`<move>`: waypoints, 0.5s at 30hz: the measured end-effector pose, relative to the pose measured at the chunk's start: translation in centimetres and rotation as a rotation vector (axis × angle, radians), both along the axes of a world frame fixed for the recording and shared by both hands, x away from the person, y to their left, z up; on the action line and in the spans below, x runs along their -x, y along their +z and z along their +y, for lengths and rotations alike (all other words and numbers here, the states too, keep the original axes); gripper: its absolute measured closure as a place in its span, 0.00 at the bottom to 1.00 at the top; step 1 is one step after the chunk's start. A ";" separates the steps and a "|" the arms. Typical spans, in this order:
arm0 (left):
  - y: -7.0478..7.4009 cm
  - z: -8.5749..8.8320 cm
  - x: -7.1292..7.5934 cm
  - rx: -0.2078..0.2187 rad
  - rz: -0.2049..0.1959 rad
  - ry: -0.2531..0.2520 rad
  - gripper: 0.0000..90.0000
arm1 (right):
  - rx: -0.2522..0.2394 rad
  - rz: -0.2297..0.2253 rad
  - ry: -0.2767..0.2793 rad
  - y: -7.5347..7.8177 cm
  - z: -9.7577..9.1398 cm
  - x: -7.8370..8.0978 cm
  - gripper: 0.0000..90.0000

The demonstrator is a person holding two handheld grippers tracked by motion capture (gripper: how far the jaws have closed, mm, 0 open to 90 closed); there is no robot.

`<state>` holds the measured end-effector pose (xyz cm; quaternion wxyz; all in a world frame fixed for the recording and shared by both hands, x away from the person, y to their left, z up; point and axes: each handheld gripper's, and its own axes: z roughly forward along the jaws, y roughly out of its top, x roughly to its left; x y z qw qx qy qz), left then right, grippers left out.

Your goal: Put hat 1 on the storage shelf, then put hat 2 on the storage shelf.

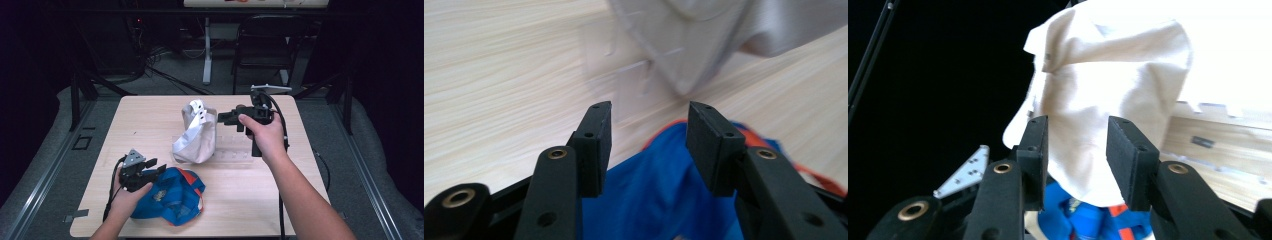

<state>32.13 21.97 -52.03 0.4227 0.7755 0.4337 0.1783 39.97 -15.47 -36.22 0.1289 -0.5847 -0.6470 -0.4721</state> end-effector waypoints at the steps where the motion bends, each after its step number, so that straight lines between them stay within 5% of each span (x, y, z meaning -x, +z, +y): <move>1: 0.0 0.0 0.0 0.000 0.000 0.000 0.59 | 0.000 0.000 0.000 0.0 0.0 0.0 0.68; 7: 0.0 2.4 0.4 0.023 -0.004 0.049 0.59 | 0.014 -0.027 -0.010 -1.5 -1.5 1.5 0.68; 8: -0.2 3.0 0.5 0.061 0.006 0.067 0.59 | 0.028 -0.031 -0.006 -2.2 -1.7 2.0 0.68; 15: -0.7 3.6 0.5 0.031 0.028 0.073 0.57 | 0.108 -0.051 0.011 -4.8 -1.6 3.3 0.67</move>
